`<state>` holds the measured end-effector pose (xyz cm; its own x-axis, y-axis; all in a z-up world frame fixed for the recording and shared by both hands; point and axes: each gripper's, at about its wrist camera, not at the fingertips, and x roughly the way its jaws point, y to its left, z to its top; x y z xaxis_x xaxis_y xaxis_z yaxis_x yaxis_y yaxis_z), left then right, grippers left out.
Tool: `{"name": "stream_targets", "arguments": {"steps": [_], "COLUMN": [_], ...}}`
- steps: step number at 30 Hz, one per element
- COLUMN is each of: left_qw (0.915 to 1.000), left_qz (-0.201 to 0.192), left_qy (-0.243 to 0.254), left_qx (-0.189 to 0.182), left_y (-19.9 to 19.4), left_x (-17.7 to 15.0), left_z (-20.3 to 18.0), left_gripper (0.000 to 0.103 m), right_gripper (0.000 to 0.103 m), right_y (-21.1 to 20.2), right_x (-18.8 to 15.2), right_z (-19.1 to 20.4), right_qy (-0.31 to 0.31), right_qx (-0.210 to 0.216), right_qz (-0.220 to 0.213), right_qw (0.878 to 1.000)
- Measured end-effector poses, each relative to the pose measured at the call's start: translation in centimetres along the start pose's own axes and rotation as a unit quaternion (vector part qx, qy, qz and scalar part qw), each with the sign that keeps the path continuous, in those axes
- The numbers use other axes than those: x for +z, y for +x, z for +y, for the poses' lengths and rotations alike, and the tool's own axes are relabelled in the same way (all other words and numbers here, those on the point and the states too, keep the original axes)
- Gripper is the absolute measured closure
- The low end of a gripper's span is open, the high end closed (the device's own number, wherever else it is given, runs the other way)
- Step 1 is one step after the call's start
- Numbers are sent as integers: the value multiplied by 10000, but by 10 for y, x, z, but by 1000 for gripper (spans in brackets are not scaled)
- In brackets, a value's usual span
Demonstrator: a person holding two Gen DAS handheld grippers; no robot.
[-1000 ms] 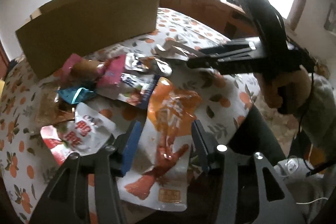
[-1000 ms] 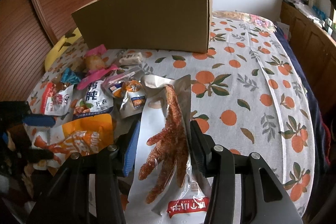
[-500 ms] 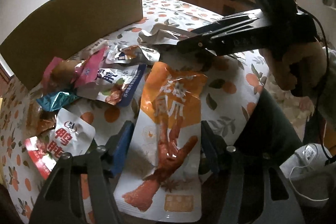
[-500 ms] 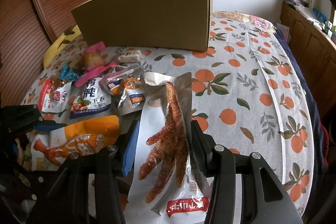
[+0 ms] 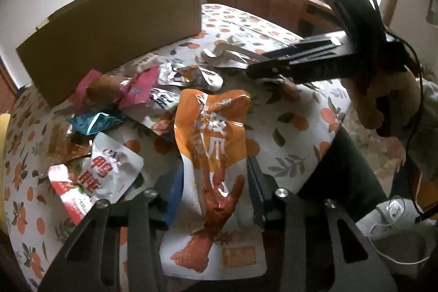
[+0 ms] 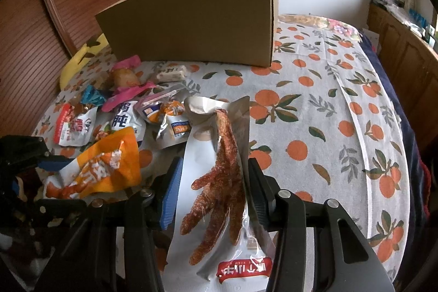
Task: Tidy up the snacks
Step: 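Carry both pouches over the cardboard box and release them inside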
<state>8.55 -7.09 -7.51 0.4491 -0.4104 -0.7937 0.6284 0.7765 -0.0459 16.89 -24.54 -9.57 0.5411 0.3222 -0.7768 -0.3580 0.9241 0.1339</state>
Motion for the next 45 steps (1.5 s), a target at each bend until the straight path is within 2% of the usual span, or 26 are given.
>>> {"name": "stream_targets", "arguments": {"steps": [9,19,27,31,39,45], "left_qw": [9988,9930,9841,9814,9789,9805], "left_qz": [-470,-1091,-1528,-1617,-1613,-1448], "left_qy": [-101,-301,-518,-573,-713,-772], "left_qx": [-71,333,736,861,1036,1081], "left_y": [-31,-66,-80,-78,-52,-19], "left_x": [11,52,106,135,186,204], "left_z": [4,37,91,120,174,199], "left_gripper": [62,62,61,61,60,60], "right_gripper": [56,56,56,56,56,56], "right_y": [-19,-44,-52,-45,-8,33], "right_x": [6,40,105,141,209,242], "right_z": [3,12,13,12,9,1], "right_qy": [-16,-213,-427,-512,-543,-537], "right_qx": [58,129,155,156,122,-55], "right_qz": [-191,-573,-958,-1077,-1112,-938], "right_qw": [9998,9980,9944,9927,9922,9941]}}
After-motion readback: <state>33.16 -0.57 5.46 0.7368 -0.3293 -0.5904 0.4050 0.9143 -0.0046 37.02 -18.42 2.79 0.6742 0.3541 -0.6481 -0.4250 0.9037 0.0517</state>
